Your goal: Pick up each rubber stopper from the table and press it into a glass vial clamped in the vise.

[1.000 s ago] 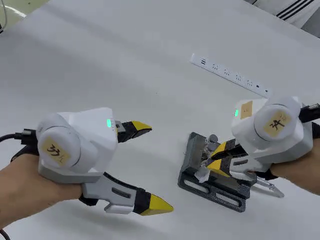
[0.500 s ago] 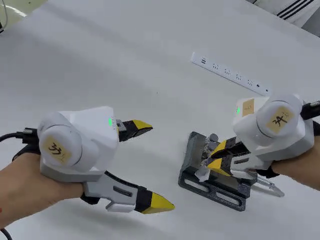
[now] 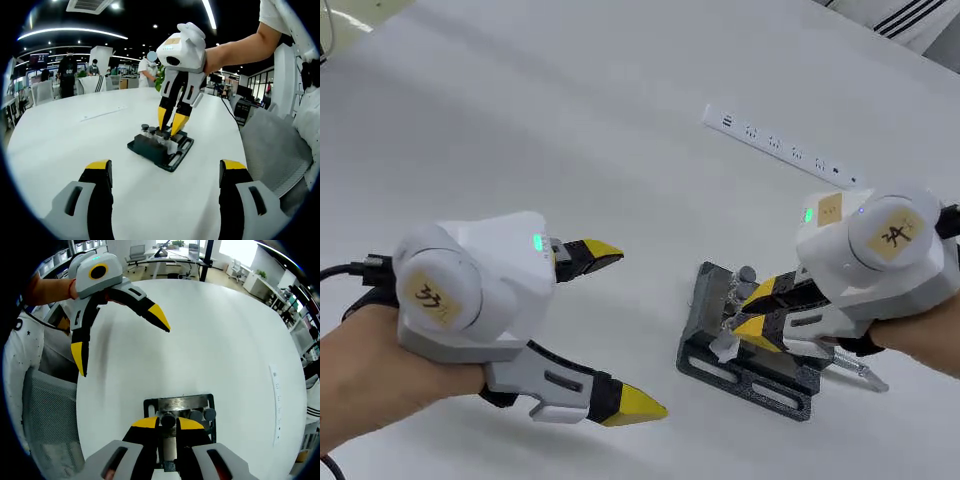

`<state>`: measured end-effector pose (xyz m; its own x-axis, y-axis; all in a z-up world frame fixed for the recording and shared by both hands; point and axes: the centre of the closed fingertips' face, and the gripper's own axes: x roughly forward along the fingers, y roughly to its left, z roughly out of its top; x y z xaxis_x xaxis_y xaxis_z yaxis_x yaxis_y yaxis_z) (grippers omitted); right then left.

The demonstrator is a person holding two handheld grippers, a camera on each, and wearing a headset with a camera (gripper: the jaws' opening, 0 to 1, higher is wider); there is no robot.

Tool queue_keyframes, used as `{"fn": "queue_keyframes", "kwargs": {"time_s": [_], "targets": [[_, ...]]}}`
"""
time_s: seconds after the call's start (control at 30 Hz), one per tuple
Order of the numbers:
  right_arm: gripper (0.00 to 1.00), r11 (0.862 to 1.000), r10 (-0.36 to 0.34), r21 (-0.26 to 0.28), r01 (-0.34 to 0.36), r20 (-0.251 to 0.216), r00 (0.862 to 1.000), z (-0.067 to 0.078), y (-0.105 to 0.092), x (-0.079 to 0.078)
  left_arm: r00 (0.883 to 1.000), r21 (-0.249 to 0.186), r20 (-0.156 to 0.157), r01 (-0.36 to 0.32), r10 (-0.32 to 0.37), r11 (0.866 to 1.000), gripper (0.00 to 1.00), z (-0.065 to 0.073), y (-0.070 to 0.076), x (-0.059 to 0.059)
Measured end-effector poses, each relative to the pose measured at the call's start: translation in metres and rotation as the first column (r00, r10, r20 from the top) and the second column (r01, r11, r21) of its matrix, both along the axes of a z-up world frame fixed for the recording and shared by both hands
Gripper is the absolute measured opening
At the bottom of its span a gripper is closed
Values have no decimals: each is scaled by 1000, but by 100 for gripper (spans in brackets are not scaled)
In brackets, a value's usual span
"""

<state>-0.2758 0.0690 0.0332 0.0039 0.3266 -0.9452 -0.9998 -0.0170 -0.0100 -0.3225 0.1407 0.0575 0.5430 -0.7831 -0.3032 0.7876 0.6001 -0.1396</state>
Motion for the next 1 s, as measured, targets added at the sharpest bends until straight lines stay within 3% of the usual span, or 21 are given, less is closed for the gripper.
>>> {"fn": "queue_keyframes", "kwargs": {"time_s": [0.33,1.0], "targets": [[3,999,-29,35,29,-8,1000,8,-3,5,1000,5,-3,8,-8,1000,88,-1,0,-1],[0,999,-23,23,24,-32,999,-4,-2,3,1000,4,-2,11,-11,1000,88,1,-1,-1]]}}
